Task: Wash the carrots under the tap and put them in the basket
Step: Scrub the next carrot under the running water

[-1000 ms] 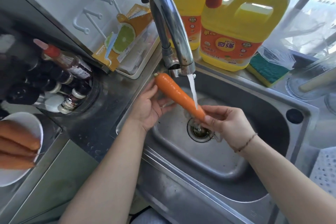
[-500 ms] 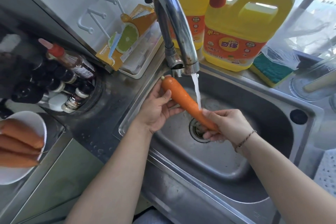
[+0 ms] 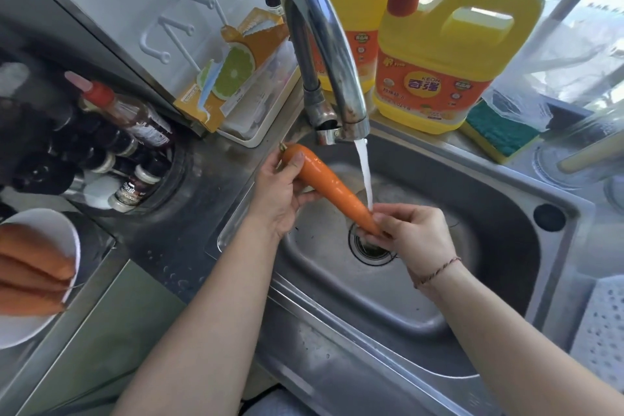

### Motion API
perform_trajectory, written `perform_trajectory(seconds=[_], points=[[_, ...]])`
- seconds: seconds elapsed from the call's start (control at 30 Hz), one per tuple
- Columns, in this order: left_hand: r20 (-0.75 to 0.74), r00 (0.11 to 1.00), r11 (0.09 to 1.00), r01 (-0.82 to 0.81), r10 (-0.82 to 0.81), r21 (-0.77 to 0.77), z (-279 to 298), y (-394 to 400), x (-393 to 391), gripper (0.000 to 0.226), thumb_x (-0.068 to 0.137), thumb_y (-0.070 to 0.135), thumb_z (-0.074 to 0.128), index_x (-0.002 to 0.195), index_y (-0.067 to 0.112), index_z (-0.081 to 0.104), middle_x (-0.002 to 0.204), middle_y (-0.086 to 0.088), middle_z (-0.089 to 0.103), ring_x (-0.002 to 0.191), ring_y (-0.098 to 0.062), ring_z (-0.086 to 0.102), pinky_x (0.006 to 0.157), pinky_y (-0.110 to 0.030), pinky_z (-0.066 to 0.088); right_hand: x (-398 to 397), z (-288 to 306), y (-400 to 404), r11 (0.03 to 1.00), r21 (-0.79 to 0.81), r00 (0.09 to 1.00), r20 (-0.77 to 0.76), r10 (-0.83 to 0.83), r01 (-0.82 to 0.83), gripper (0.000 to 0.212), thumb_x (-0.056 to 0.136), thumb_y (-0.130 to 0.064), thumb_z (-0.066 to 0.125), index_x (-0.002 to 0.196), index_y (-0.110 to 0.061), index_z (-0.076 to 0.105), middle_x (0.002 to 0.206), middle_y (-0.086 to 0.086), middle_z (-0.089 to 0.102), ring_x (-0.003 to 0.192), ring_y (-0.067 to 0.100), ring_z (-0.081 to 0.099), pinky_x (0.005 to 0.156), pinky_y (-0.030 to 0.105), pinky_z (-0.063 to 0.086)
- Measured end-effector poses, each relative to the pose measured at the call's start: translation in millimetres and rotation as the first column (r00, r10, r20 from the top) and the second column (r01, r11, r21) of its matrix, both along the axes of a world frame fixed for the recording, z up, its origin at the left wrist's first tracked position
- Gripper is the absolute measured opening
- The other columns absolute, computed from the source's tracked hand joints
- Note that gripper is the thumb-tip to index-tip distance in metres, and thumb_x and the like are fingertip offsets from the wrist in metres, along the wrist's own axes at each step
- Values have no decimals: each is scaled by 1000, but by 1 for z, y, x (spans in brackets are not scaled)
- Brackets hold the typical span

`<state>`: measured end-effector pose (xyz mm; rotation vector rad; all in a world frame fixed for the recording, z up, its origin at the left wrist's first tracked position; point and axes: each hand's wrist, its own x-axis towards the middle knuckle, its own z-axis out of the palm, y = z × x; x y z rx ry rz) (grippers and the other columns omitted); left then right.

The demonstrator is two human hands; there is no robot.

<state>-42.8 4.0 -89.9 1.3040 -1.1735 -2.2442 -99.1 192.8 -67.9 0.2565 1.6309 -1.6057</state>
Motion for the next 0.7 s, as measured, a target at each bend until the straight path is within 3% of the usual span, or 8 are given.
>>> perform_trajectory(seconds=[0.13, 0.23, 0.3, 0.4, 0.47, 0.53, 0.6, 0.7], points=[[25, 1000, 1000, -16, 16, 20, -3, 9, -1, 37, 97, 18, 59, 133, 17, 48, 138, -22, 54, 116, -45, 60, 72, -54, 61, -2, -6, -2, 976, 196, 959, -244, 145, -98, 10, 88, -15, 73, 78, -17, 74, 68, 10, 74, 65, 27, 74, 69, 37, 61], [73, 996, 999, -45, 45, 2, -3, 14, -5, 42, 97, 18, 61, 136, 16, 46, 138, -20, 53, 115, -42, 61, 66, -50, 62, -6, -8, -2, 934, 347, 901, -372, 224, -89, 16, 87, -28, 74, 74, -18, 76, 54, 8, 69, 54, 24, 70, 58, 25, 55], [80, 994, 997, -80, 78, 11, -3, 11, -7, 36, 97, 18, 62, 131, 16, 49, 137, -20, 54, 115, -41, 61, 62, -47, 62, -6, -5, 0, 944, 292, 895, -365, 258, -153, 7, 86, -22, 75, 86, -16, 78, 62, 7, 72, 58, 18, 70, 61, 22, 55], [62, 992, 992, -115, 112, 43, -3, 8, -8, 19, 98, 19, 60, 116, 20, 53, 137, -20, 54, 116, -41, 61, 59, -44, 61, -6, -10, 5, 904, 356, 796, -462, 392, -238, 32, 77, -7, 78, 104, -24, 77, 79, -2, 77, 77, 16, 74, 80, 28, 57], [51, 993, 994, -105, 103, 35, -2, 6, -7, 29, 98, 20, 61, 125, 17, 51, 136, -20, 54, 115, -39, 62, 62, -46, 61, -8, -9, 7, 931, 269, 837, -427, 343, -245, 35, 81, 1, 74, 107, -21, 75, 81, 1, 77, 75, 17, 75, 84, 34, 58], [48, 996, 997, -71, 71, 15, 0, 5, -7, 33, 98, 21, 61, 129, 17, 50, 135, -19, 55, 113, -39, 63, 63, -46, 61, -8, -11, 8, 941, 200, 859, -390, 332, -273, 28, 85, 0, 72, 108, -16, 73, 80, 4, 77, 71, 15, 75, 83, 37, 60], [46, 998, 999, -50, 49, 20, 1, 7, -6, 23, 98, 20, 59, 121, 20, 53, 136, -20, 55, 113, -39, 63, 62, -45, 61, -7, -12, 9, 945, 189, 866, -383, 322, -267, 22, 85, -3, 74, 102, -18, 75, 76, 4, 77, 68, 16, 75, 80, 39, 61], [28, 997, 996, -71, 70, 50, -4, 12, -3, 31, 100, 21, 56, 130, 20, 50, 138, -22, 54, 111, -38, 64, 61, -43, 61, -3, -16, 6, 969, 194, 872, -436, 223, -151, 14, 83, -11, 78, 90, -22, 78, 68, 4, 74, 60, 21, 73, 70, 40, 62]])
